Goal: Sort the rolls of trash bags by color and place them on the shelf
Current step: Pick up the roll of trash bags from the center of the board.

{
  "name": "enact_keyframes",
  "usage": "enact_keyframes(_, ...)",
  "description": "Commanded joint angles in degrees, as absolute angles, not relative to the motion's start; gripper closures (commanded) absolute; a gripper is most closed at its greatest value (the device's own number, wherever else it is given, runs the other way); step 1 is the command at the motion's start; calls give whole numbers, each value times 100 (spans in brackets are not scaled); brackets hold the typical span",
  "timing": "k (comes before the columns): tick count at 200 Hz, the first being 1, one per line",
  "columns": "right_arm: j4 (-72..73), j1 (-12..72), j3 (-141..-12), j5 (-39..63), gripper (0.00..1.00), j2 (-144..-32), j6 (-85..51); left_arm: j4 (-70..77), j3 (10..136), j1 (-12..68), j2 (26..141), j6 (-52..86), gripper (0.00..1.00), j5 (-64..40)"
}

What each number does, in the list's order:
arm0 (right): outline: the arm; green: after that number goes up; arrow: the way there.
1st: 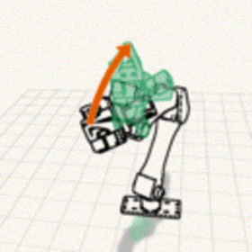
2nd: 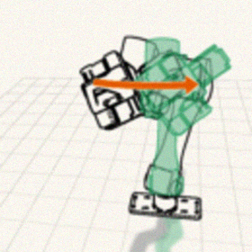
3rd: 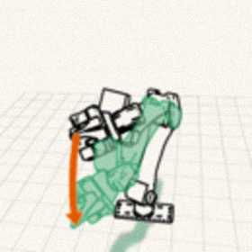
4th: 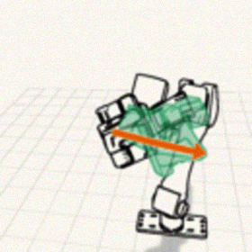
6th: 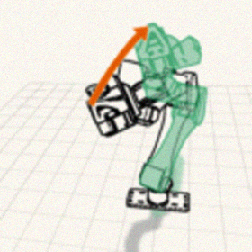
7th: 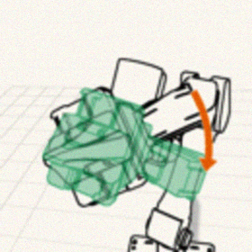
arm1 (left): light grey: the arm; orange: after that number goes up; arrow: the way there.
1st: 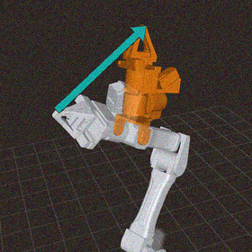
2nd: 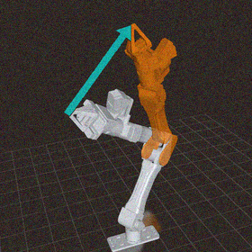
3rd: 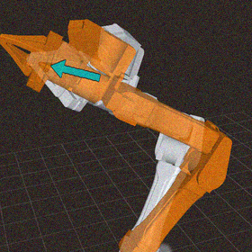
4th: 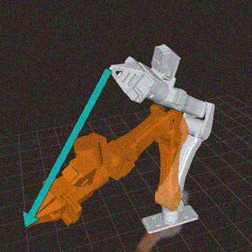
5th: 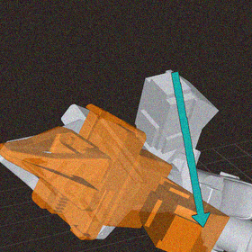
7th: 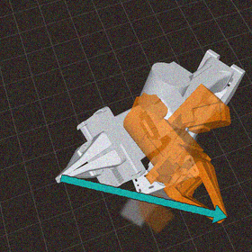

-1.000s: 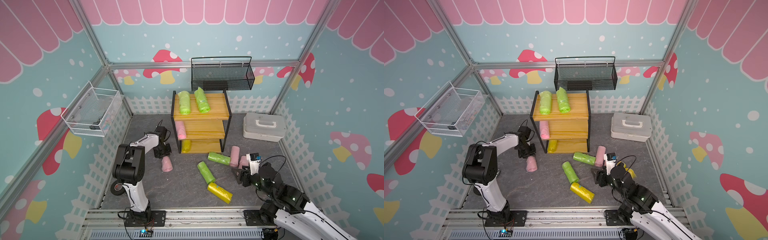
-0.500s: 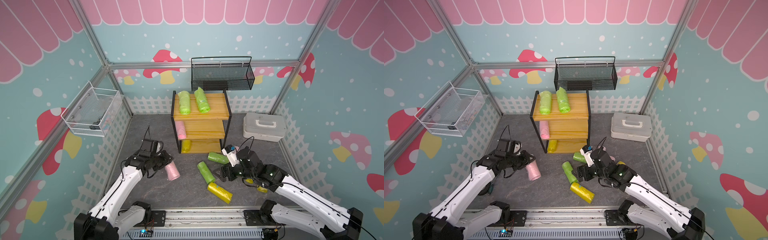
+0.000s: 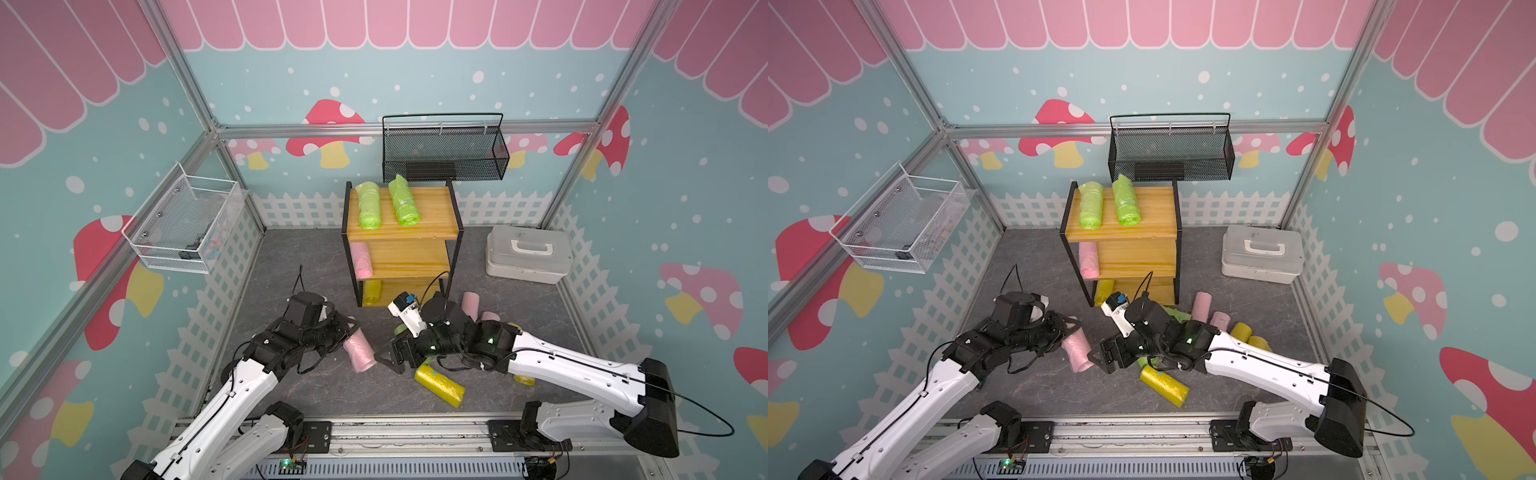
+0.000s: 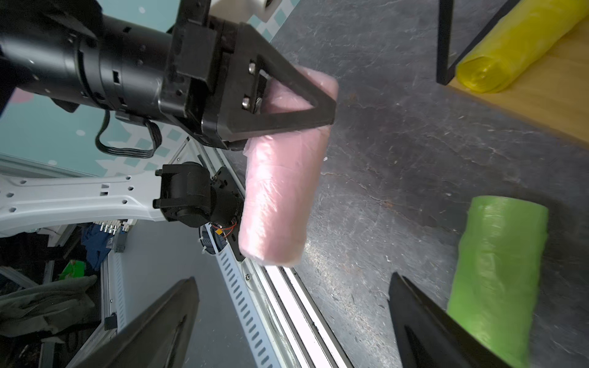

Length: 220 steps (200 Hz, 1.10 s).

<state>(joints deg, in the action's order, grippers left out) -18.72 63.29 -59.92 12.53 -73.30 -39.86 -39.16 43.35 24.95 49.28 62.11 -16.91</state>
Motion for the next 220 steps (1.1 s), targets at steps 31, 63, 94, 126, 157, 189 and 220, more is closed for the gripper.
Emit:
enact_keyframes(31, -1494, 6508, -6230, 1145, 3, -7702, -4191, -3442, 4515, 2738, 4885, 6686, 100, -1545)
enact_keyframes(63, -1407, 6522, -6240, 1150, 3, -7838, -4260, -3349, 4561, 2790, 4913, 6791, 100, -1570)
enact_keyframes(94, -1354, 6539, -6312, 1221, 7, -8034, -4332, -3237, 4563, 2846, 4908, 6888, 100, -1577)
enact_keyframes(126, -1154, 6563, -6254, 1223, 13, -8157, -4462, -3145, 4570, 2875, 4882, 6987, 100, -1586)
enact_keyframes(157, -1112, 6562, -6316, 1140, 21, -8223, -4474, -3072, 4588, 2900, 4878, 7043, 100, -1622)
enact_keyframes(189, -994, 6562, -6348, 1054, 36, -8266, -4526, -2982, 4570, 2952, 4793, 7127, 100, -1617)
enact_keyframes(220, -985, 6552, -6342, 1001, 65, -8278, -4565, -2982, 4511, 2967, 4690, 7161, 100, -1641)
